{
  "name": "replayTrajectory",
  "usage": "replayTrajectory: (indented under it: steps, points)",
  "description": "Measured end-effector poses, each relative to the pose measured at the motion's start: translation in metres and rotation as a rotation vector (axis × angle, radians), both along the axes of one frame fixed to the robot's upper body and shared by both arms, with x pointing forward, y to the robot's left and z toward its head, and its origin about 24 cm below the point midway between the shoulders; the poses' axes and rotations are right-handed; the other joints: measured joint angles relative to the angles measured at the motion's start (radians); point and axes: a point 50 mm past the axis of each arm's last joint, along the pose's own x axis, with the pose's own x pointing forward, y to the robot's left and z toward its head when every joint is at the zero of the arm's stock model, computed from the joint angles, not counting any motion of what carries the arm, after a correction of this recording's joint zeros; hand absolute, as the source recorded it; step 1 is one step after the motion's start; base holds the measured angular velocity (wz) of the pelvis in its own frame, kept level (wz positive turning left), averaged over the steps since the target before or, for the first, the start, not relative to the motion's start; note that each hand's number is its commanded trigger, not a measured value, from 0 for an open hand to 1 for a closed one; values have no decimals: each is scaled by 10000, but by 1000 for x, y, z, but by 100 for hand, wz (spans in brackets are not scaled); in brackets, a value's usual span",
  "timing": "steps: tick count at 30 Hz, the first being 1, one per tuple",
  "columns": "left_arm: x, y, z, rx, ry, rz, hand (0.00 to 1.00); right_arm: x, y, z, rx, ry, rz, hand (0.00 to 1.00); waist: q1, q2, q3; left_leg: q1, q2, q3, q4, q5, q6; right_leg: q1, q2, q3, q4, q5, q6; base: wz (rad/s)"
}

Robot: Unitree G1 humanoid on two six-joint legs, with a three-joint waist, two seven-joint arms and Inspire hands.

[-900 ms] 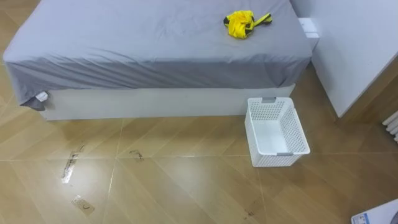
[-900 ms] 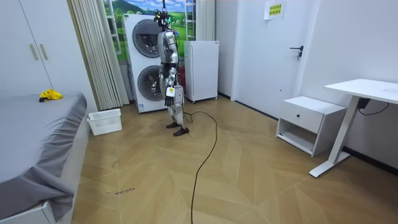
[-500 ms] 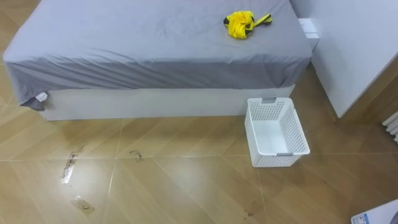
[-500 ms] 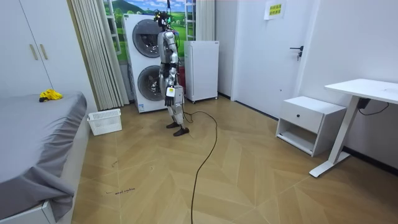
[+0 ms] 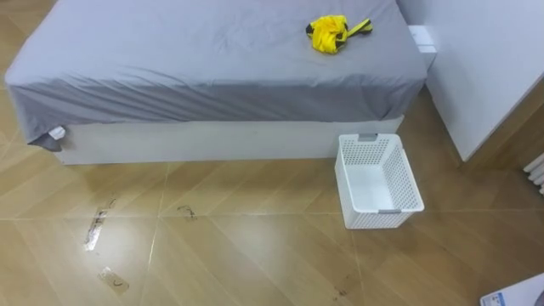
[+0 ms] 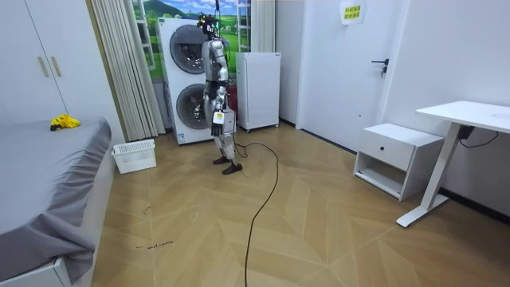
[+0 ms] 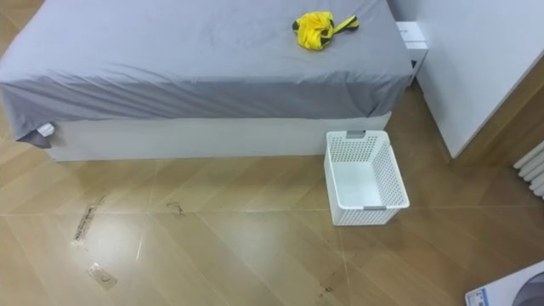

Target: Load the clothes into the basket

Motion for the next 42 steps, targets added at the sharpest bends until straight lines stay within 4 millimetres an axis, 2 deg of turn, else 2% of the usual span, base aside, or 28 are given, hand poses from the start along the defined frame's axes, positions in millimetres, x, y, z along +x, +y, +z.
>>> replayTrajectory:
  steps: [5, 6, 8, 9, 11, 12, 14, 16, 18, 19, 20, 22, 23, 24, 25, 26, 27, 29, 30, 31, 32, 34, 35, 36, 37, 39, 41, 42]
  points:
    - [4, 4, 2, 68, -241, 376, 0, 2, 2, 0, 96, -29, 279, 0, 60, -75, -19, -876, 303, 315, 2228, -570, -239, -317, 27, -97, 991, -775, -306, 4]
    - [4, 6, 3, 29, -372, 781, 0, 1, 1, 0, 111, -44, 216, 0, 91, -12, -42, -1377, 487, 476, 3383, -567, -237, -258, 37, -67, 1034, -846, -386, -5]
    - [4, 5, 3, -142, -509, 1272, 0, 1, -4, 1, 56, -50, 23, 0, 55, 137, 27, -2326, 844, 479, 5337, -406, -92, -31, 230, 113, 1077, -963, -525, 0]
    - [2, 5, 3, -219, -603, 1530, 0, -1, -4, 1, 90, -17, -40, 0, 39, 107, 1, -2747, 738, 453, 5716, -498, 67, 89, 187, 248, 1217, -1128, -591, 4]
    - [5, 4, 3, -320, -846, 1721, 0, -1, -4, 1, 76, -10, -96, 0, -14, 10, 6, -3497, 224, 416, 4919, -529, 135, 212, -65, 338, 1258, -1336, -560, -8]
    - [5, 3, 3, -328, -903, 1699, 0, 1, -5, 1, 44, 14, 48, 0, 87, -57, 5, -3956, -97, 406, 3794, -315, 30, 288, -209, 532, 1257, -1454, -512, -42]
    - [-2, 4, 3, -255, -845, 1753, 0, 3, -4, 1, 54, 8, 167, 0, 156, -76, 22, -4508, -147, 419, 1796, 389, -191, 441, -286, 686, 1174, -1671, -490, -55]
    - [-11, 5, 3, -230, -655, 1809, 0, 1, -1, 0, 81, 149, 538, 0, 275, -241, 18, -4777, -68, 462, 475, 2030, -62, 901, -440, 1013, 1062, -2054, -312, -54]
    - [-12, 10, 4, -97, -724, 2009, 0, -1, 1, -1, 130, 188, 571, 0, 253, -474, -19, -4811, -309, 773, 558, 3049, 303, 1331, -770, 1198, 780, -2253, -112, -16]
    - [-12, 11, 4, -73, -805, 2026, 0, 0, 0, 0, 83, 106, 450, 0, 177, -678, -88, -4930, -579, 996, 1138, 2726, 581, 1449, -1133, 1368, 659, -2334, 36, 0]
    - [-10, 11, 5, -57, -913, 2029, 0, -2, -1, 0, 55, 134, 344, 0, 115, -745, -38, -4993, -667, 1071, 1564, 2484, 588, 1481, -1251, 1342, 672, -2311, 118, 0]
    - [-11, 10, 4, -95, -951, 2168, 0, 0, 0, 0, -17, -86, 210, 0, 309, -695, 20, -4978, -579, 1366, 2998, 1268, 767, 1682, -1503, 1185, 1192, -1791, 893, -36]
    - [-12, 10, 4, -113, -905, 2166, 0, 4, 1, 1, -54, -243, 235, 0, 331, -678, 64, -4918, -520, 1467, 3418, 1052, 902, 1669, -1531, 1196, 1626, -1626, 935, -40]
    - [-13, 10, 3, -104, -861, 2289, 0, 6, 3, 1, -136, -367, 231, 0, 295, -633, 185, -4790, -493, 1789, 4048, 758, 988, 1558, -1592, 1192, 2781, -1118, 873, -13]
    - [-11, 8, 3, -37, -867, 2121, 0, 3, 3, 0, -167, -332, 35, 0, 237, -574, 37, -4132, -620, 1878, 3455, 301, 962, 1081, -1700, 1042, 4199, -335, 913, 8]
    - [-10, 7, 3, -18, -883, 2002, 0, 2, 2, 1, -191, -347, -67, 0, 204, -524, -38, -3733, -634, 1841, 3116, -87, 936, 826, -1761, 805, 5000, 177, 931, 26]
    - [-3, 6, 3, 29, -966, 1717, 0, 5, 2, 2, -193, -516, -211, 0, 259, -365, -9, -3247, -794, 1716, 2873, -423, 998, 174, -1980, 538, 6560, 961, 772, 13]
    - [11, 2, 4, 162, -1213, 1310, 0, 22, 2, 5, -123, -1146, -247, 0, 482, -147, 43, -2402, -698, 1413, 2300, -592, 954, -1230, -1728, 196, 8003, -315, 256, -25]
    - [14, 0, 4, 172, -1270, 1183, 0, 36, 3, 10, -73, -1702, -113, 0, 607, 143, 93, -1783, -488, 1005, 1849, -637, 864, -2145, -1216, -129, 7966, -971, 16, -36]
    - [16, 1, 4, 186, -1276, 1017, 0, 51, 7, 14, -18, -2253, 43, 0, 522, 346, 124, -1238, -323, 469, 1503, -679, 790, -2913, -632, -486, 7183, -1234, 3, -21]
    - [17, 1, 5, 201, -1298, 944, 0, 58, 10, 16, 12, -2523, 180, 0, 515, 465, 151, -1040, -281, 214, 1328, -707, 744, -3226, -404, -596, 6517, -1234, 8, 24]
    - [25, 0, 6, 185, -1442, 455, 0, 75, 14, 23, 37, -3184, 372, 0, 100, 258, 100, -111, -272, -545, 627, -891, 604, -3948, -196, -779, 3040, -614, 25, 79]
    - [27, -2, 6, 133, -1460, 334, 0, 78, 13, 24, 5, -3309, 368, 0, 54, 236, 111, 168, -234, -693, 452, -954, 544, -4045, -243, -858, 2493, 44, -86, 100]
    - [27, -5, 5, 32, -1431, 91, 0, 82, 13, 27, -58, -3557, 301, 0, -1, 264, 65, 605, -20, -1013, 375, -1127, 392, -4070, -213, -940, 1791, 1104, -149, 77]
    - [24, -5, 5, 42, -1351, 52, 0, 93, 14, 34, -85, -4114, 248, 0, 49, 169, -41, 765, 168, -1026, 475, -1370, 131, -3923, -134, -1087, 1850, 1576, -537, 66]
    - [17, -5, 4, 42, -1152, 102, 0, 115, 14, 49, -104, -5356, 134, 0, 148, 432, 1, 1001, 617, -868, 782, -1499, -252, -3592, 100, -1543, 2398, 1210, -910, 30]
    - [10, -3, 4, 117, -1025, 175, 0, 132, 14, 61, -221, -6157, 326, 0, 236, 587, 21, 1120, 1036, -323, 1477, -1245, -728, -3139, 319, -1790, 2637, 830, -1109, 23]
    - [7, -1, 4, 179, -1039, 246, 0, 140, 14, 69, -227, -6616, 396, 0, 237, 596, 37, 1016, 1194, -62, 2245, -821, -994, -2805, 291, -1920, 2780, 624, -1161, 32]
